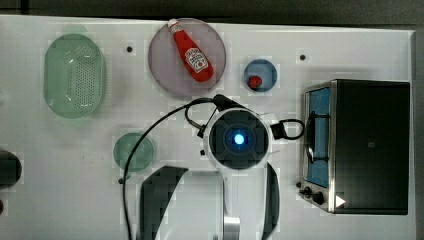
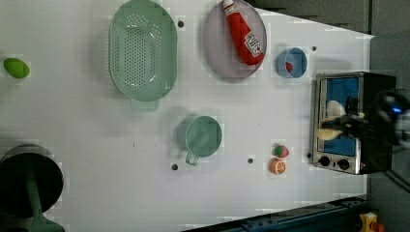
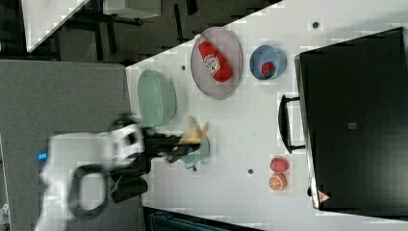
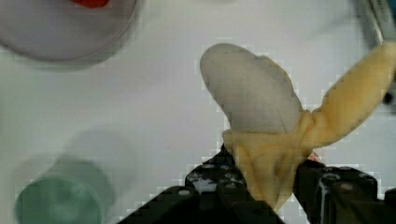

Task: Pick Banana and place it in mug.

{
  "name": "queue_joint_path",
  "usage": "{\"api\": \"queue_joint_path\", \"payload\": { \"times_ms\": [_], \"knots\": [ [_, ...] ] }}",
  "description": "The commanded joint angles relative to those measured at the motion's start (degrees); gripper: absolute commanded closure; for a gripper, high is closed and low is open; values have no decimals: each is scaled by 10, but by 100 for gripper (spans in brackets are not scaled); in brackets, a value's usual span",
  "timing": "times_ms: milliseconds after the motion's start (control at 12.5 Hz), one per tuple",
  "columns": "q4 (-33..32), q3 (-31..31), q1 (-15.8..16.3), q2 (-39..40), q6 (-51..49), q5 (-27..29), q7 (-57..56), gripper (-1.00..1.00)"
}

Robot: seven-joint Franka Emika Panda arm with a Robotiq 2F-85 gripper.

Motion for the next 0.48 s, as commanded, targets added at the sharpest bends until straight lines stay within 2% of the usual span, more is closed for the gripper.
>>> {"api": "queue_joint_path", "payload": {
  "times_ms": [80, 320, 480],
  "knots": [
    [37, 32, 2, -4, -77, 8, 33, 34],
    [40, 88, 15, -9, -82, 17, 118, 34],
    [39, 134, 24, -9, -81, 45, 194, 34]
  ]
}}
